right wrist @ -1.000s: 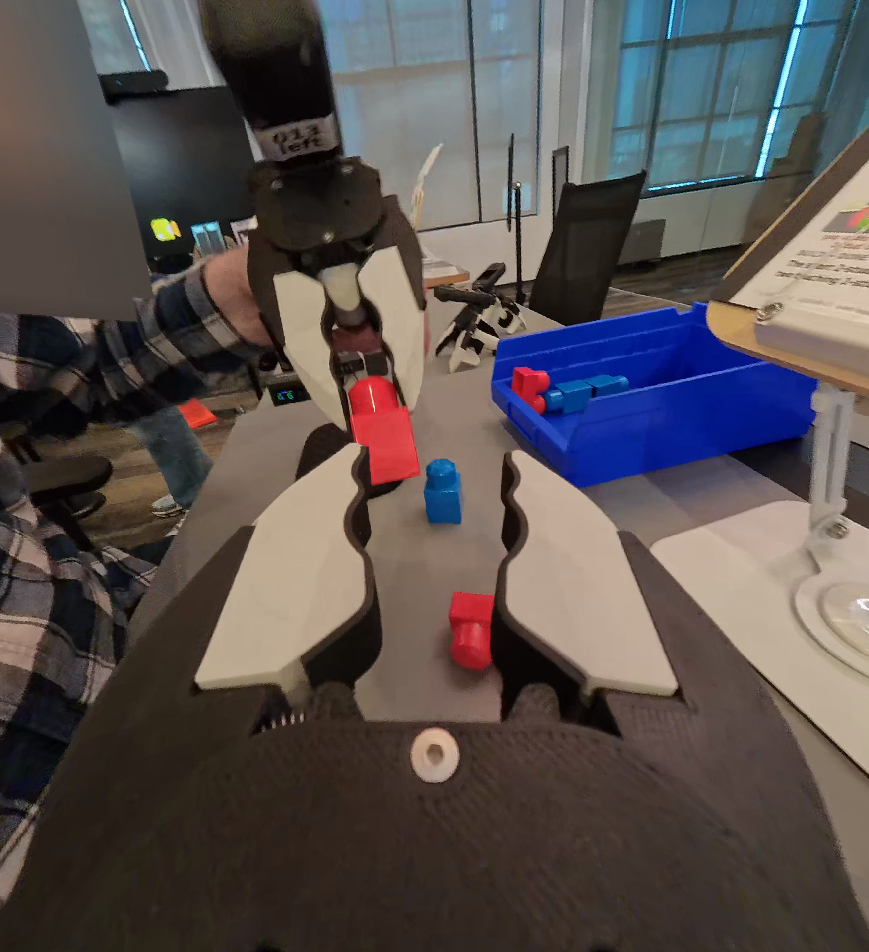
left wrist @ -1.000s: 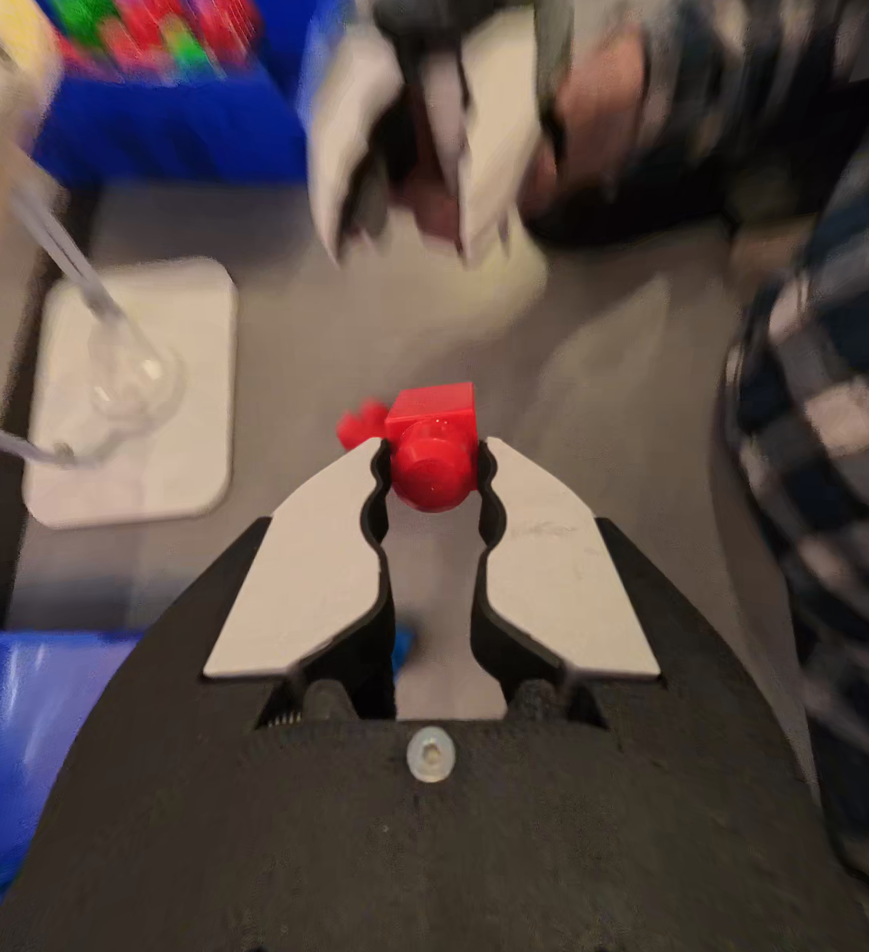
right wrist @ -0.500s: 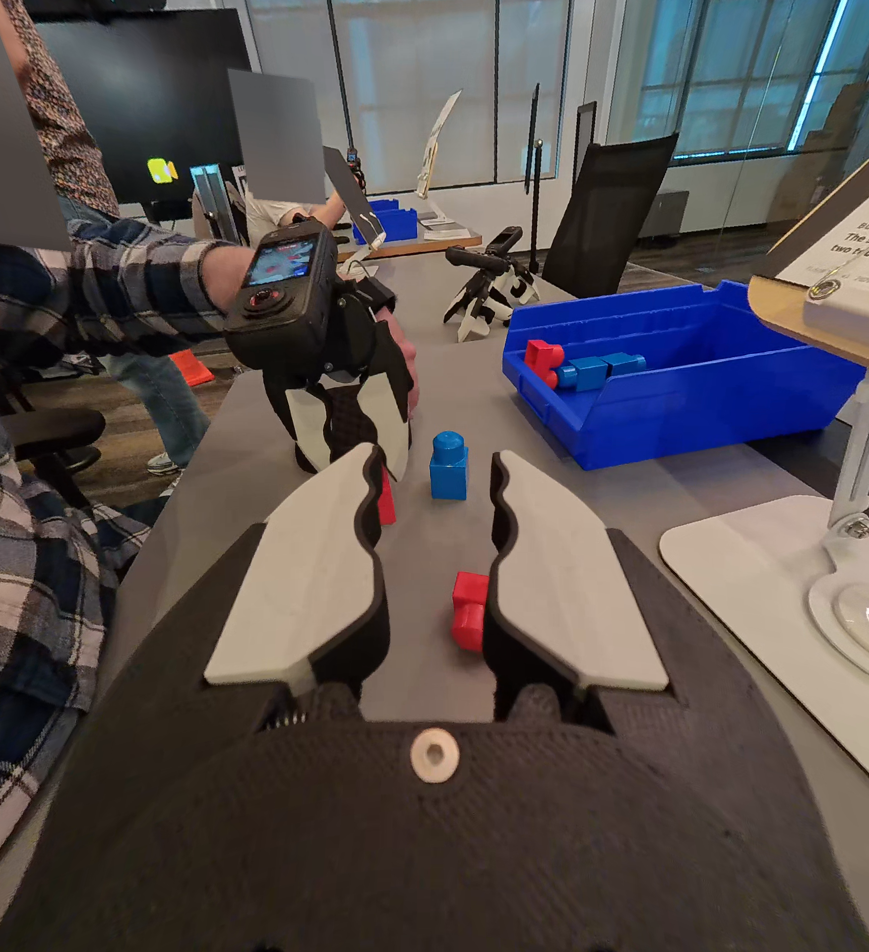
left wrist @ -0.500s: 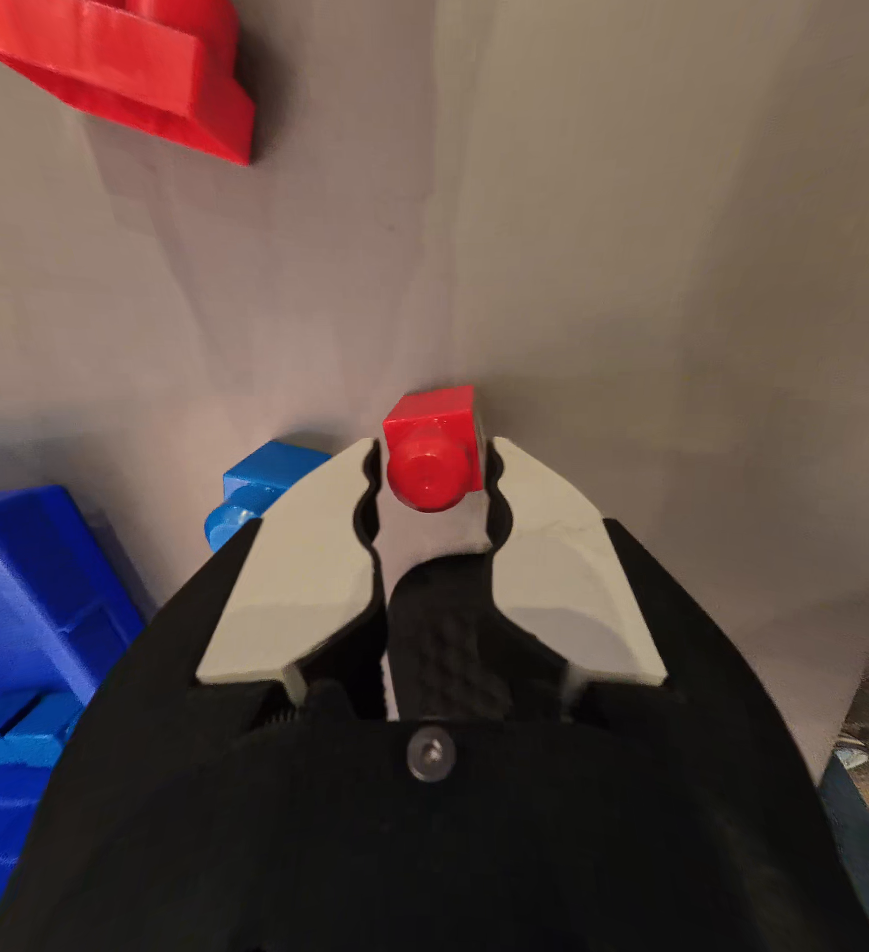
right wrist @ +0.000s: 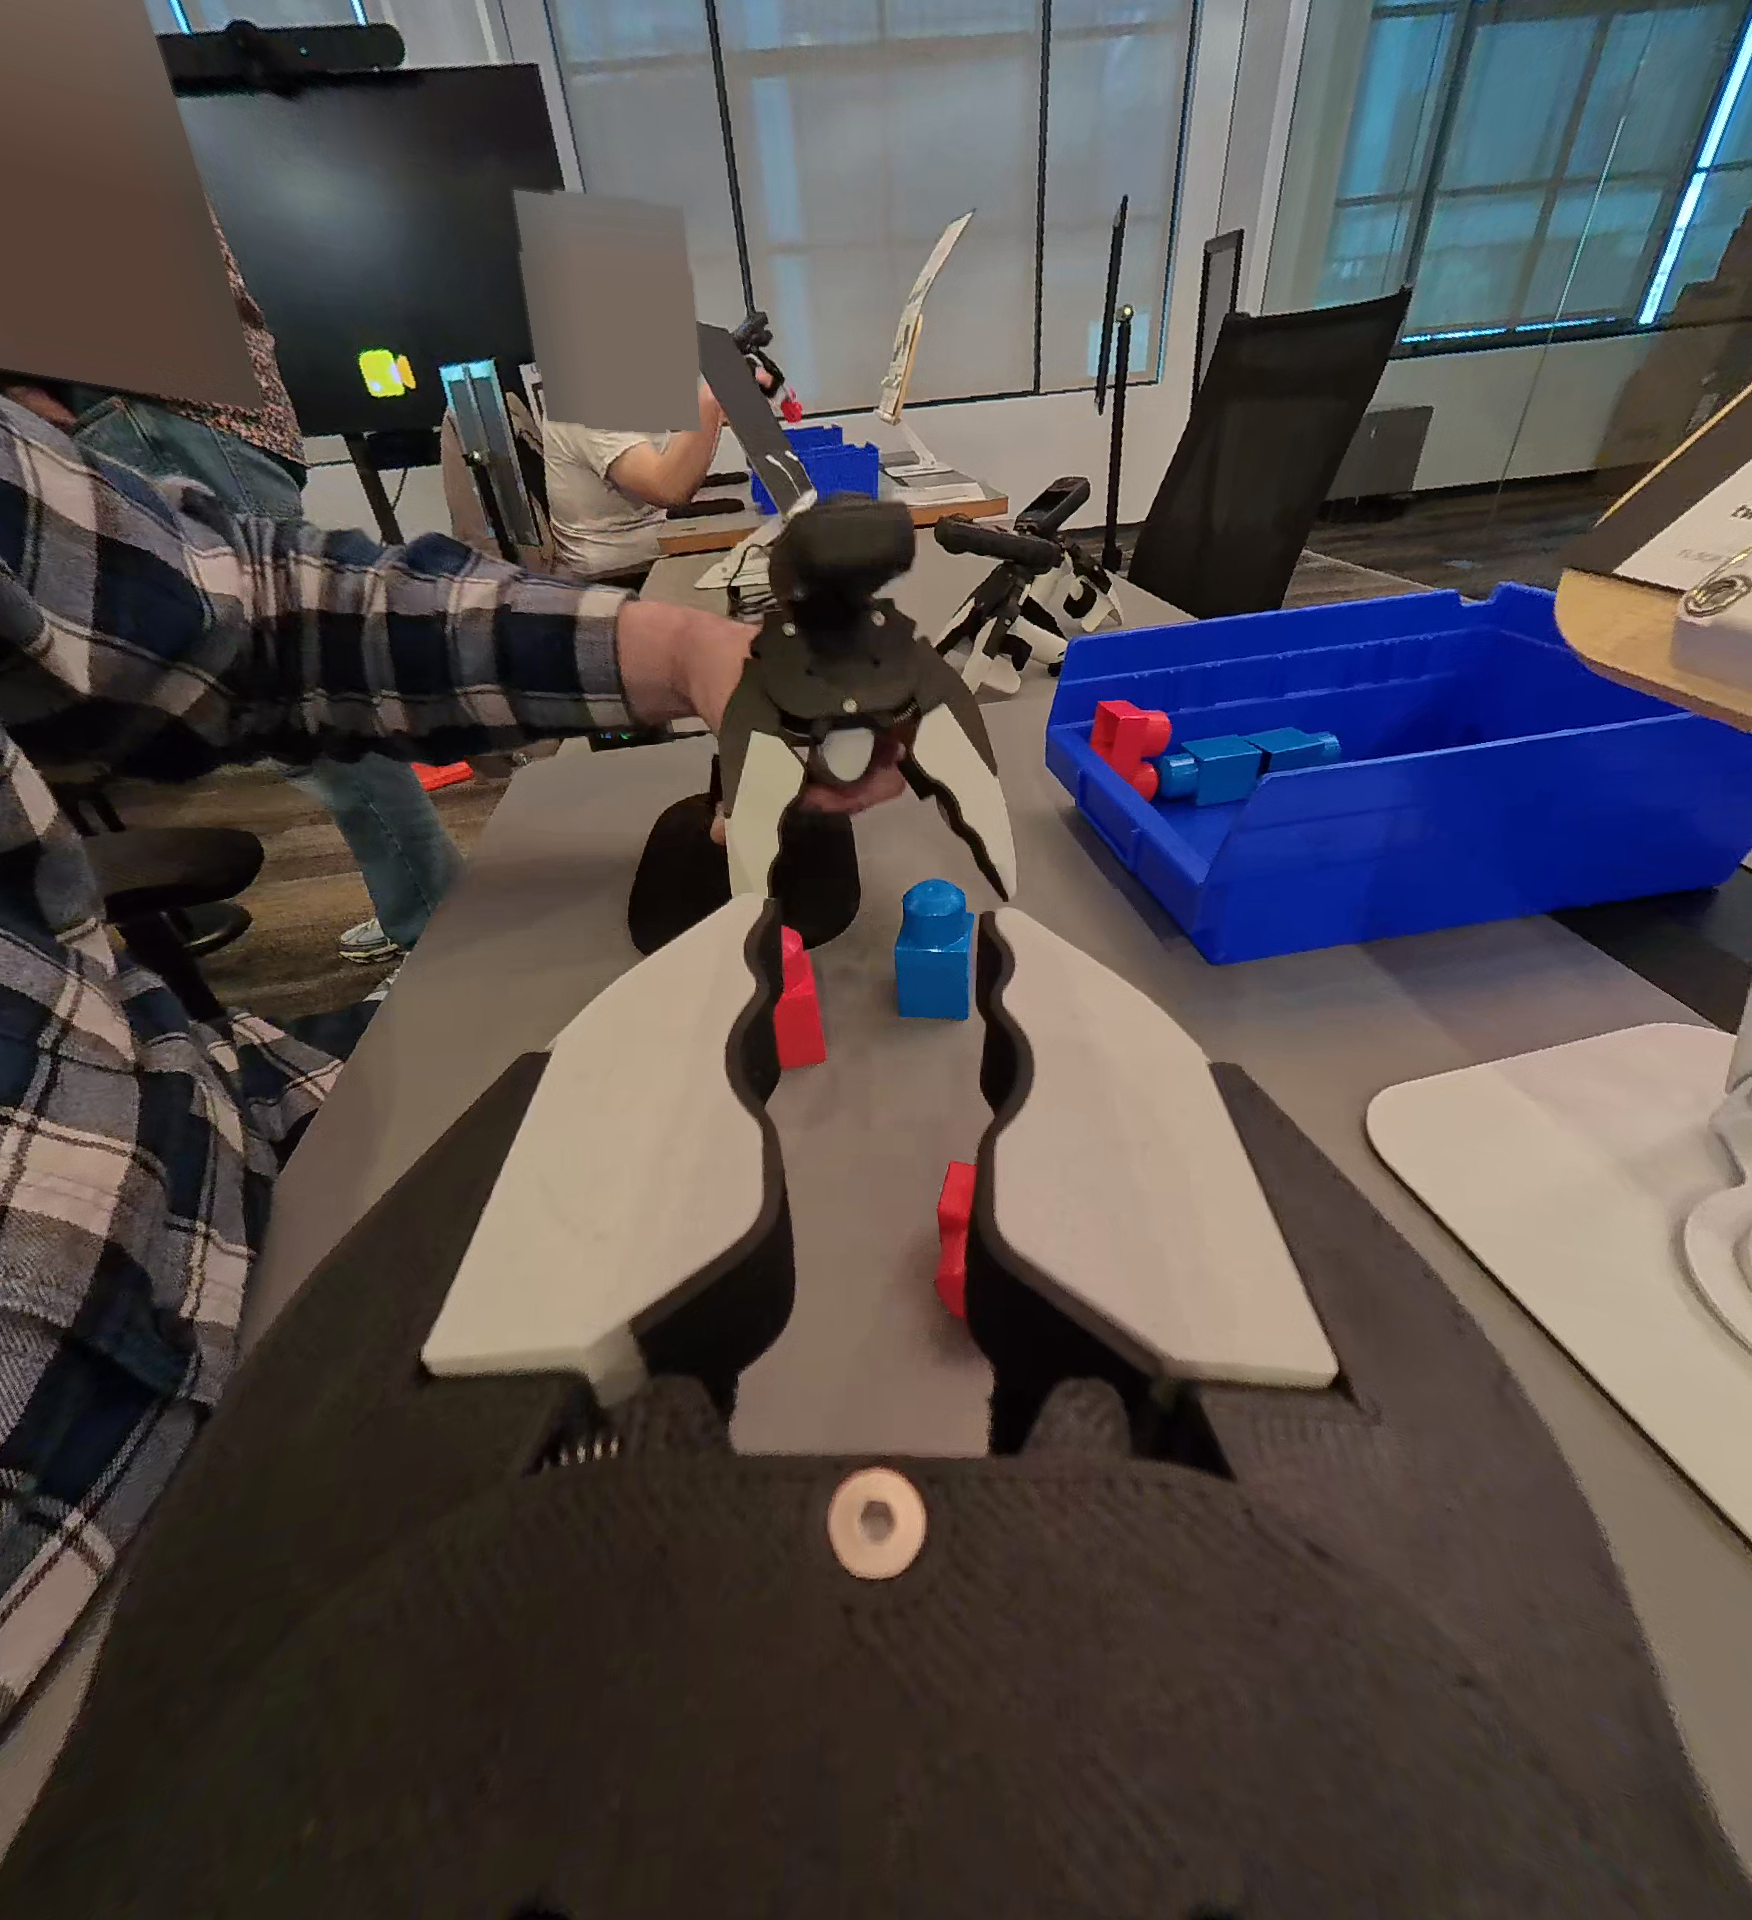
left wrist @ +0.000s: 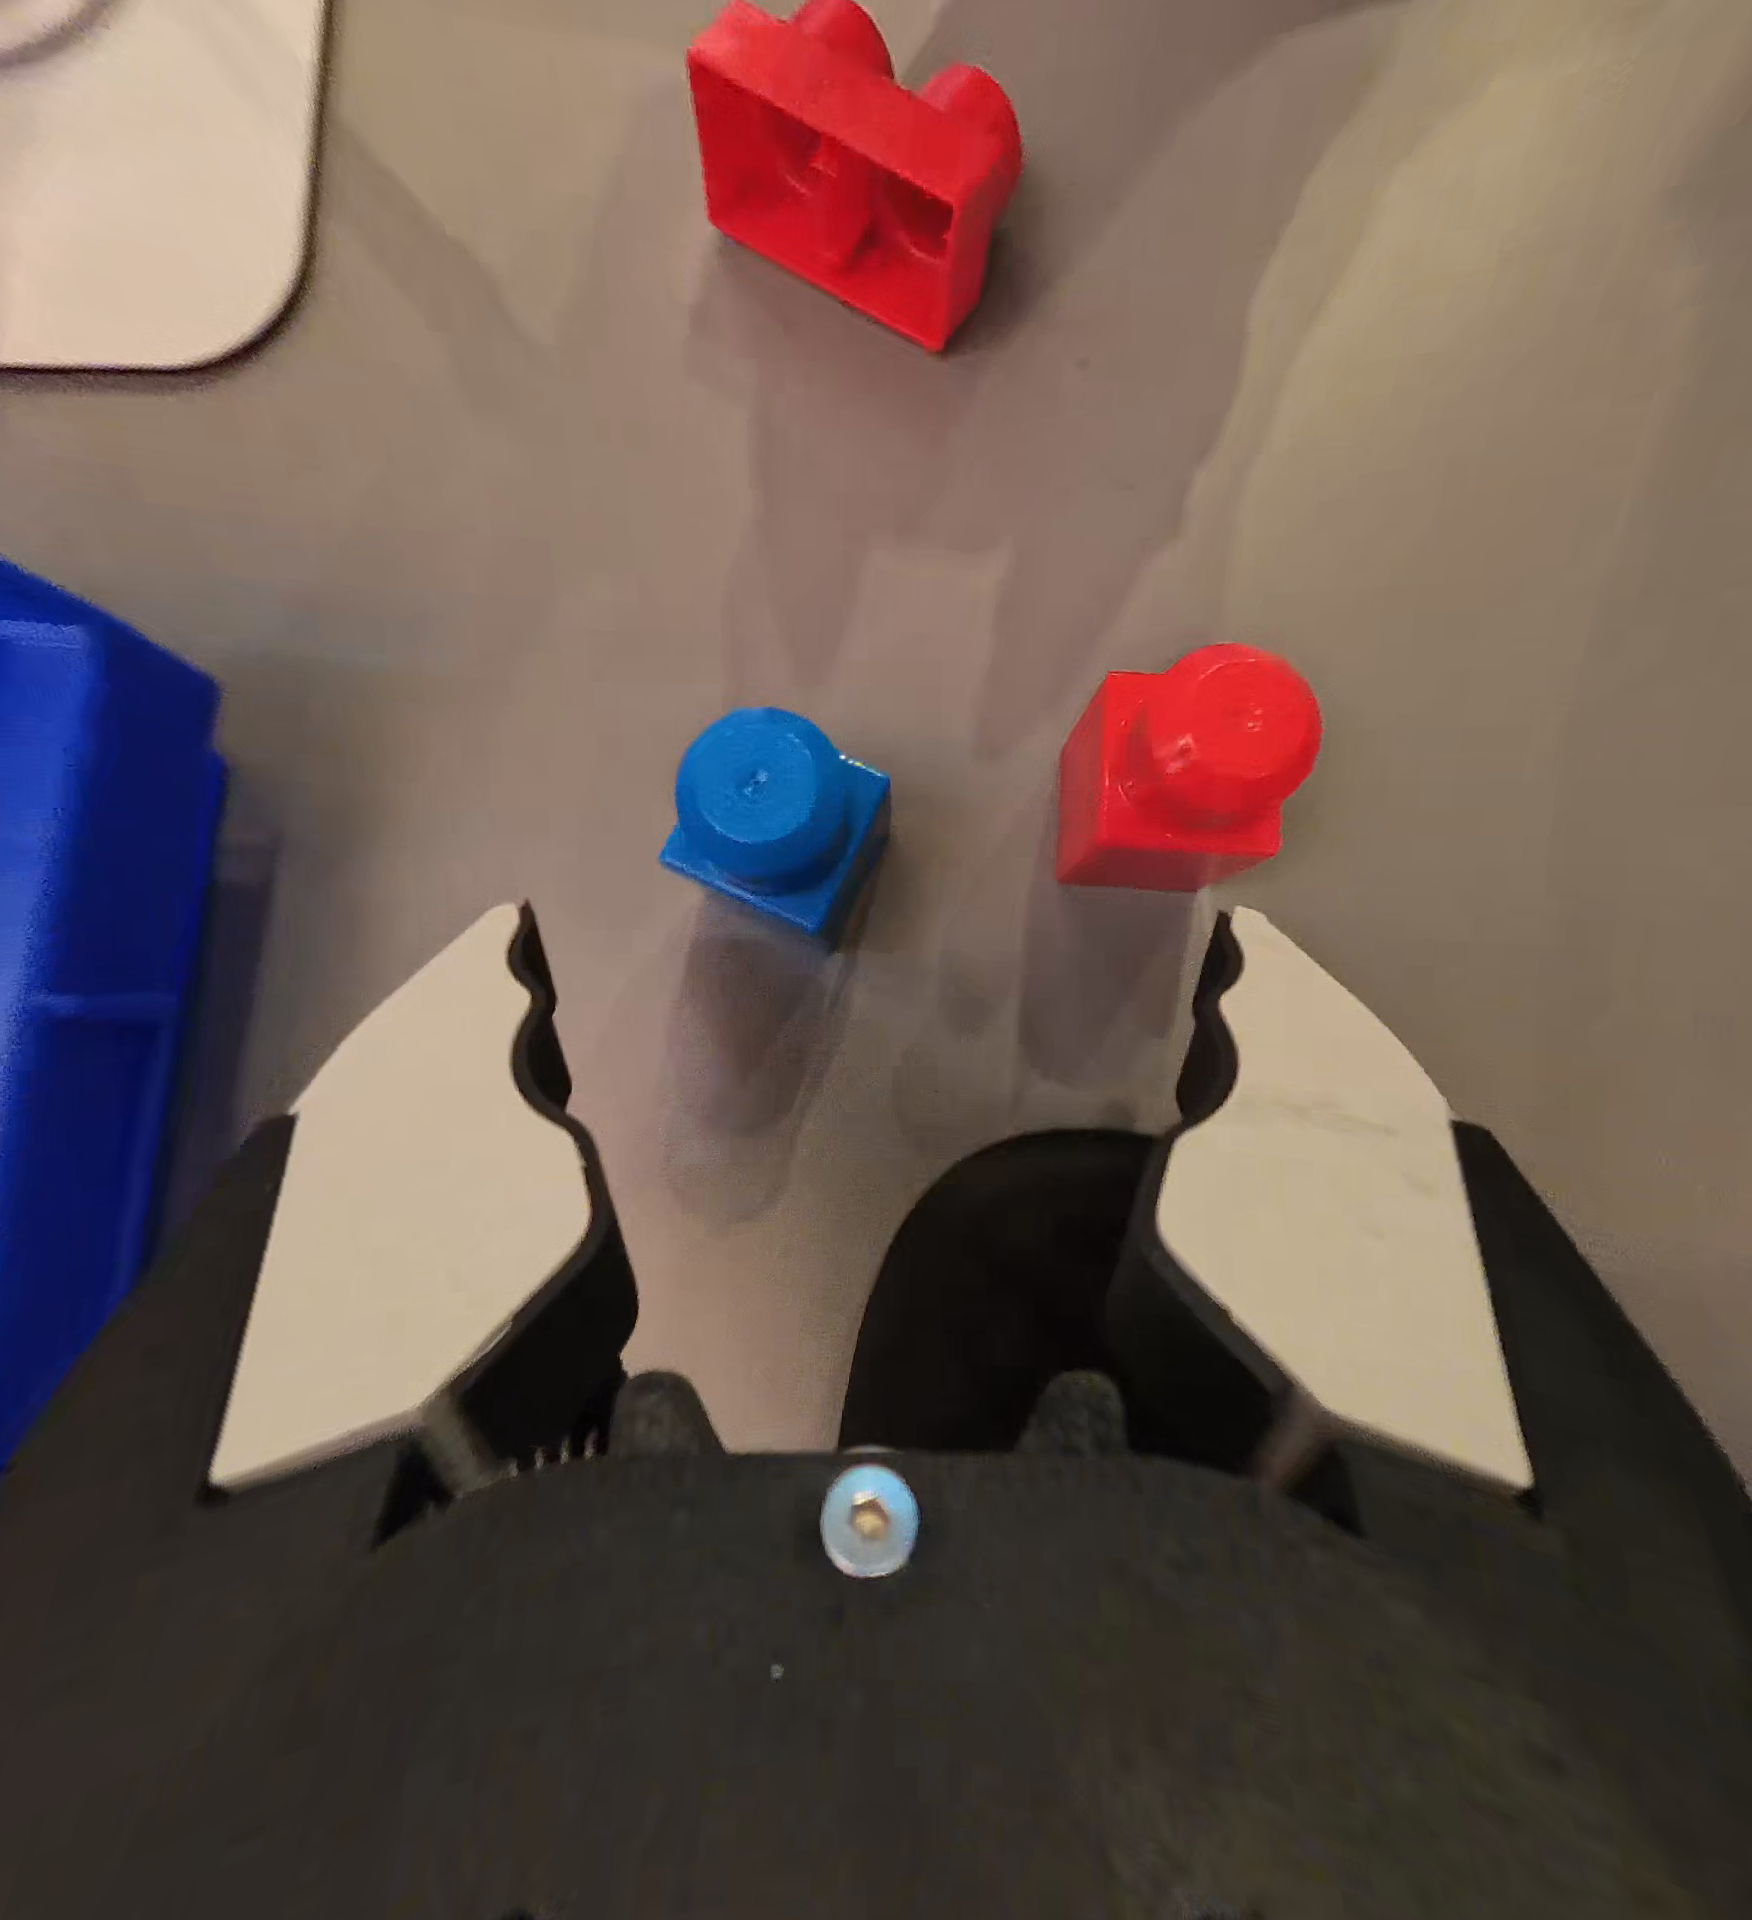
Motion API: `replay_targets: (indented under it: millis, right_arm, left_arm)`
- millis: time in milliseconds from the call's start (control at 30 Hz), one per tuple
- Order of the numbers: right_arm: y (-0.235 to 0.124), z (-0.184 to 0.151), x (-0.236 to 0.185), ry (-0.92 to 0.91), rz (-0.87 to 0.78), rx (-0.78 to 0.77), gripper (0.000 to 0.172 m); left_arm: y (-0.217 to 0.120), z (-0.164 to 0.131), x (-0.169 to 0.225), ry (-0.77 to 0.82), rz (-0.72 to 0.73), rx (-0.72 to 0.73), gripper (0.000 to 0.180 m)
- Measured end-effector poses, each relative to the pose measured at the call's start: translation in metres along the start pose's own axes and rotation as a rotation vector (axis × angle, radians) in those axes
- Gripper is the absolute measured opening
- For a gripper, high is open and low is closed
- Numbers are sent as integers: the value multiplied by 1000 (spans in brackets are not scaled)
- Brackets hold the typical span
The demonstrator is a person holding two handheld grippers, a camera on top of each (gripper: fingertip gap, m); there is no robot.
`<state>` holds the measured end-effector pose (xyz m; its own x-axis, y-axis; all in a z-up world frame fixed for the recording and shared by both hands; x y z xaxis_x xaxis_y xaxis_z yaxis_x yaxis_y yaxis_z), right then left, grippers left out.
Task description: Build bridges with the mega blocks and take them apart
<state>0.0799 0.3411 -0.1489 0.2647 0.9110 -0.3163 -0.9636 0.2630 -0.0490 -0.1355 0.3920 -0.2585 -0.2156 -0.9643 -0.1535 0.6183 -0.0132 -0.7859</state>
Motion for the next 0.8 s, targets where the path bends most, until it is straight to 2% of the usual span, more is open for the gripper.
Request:
replay_targets:
  millis: [100, 233, 367, 467, 533, 633, 800]
  right_arm:
    - [-1, -2, 2, 2, -7, -2, 36]
    - [-2, -1, 7, 15, -7, 2, 35]
    - [-2, -1, 8, 17, 0, -2, 34]
    - [-2, -2, 7, 19, 5, -3, 34]
    - [-2, -3, 7, 21, 9, -5, 34]
    - [-2, -3, 5, 16, 8, -3, 34]
    - [-3, -3, 5, 15, 2, -2, 33]
  left_arm:
    - [12, 2, 7, -49, -116, 64, 108]
    - [14, 13, 24, -30, -129, 42, 100]
    - [12, 17, 44, -45, -119, 25, 102]
    - [13, 18, 41, -43, -48, 37, 104]
    - [17, 18, 35, -2, -12, 37, 109]
    - [23, 21, 31, 71, -15, 44, 106]
    - [29, 24, 31, 93, -47, 69, 82]
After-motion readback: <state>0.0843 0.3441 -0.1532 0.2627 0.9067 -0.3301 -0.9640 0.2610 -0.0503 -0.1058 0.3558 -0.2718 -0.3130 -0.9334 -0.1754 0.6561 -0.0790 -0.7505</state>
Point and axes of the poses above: each gripper's, where its closed fingertips meet, y out along the fingers, z out of its top, x = y × z across the jaws, the point moved 3 cm from there along -y, back along the fingers, and after that the axes turned 14 degrees about y, right-handed, at the moved point
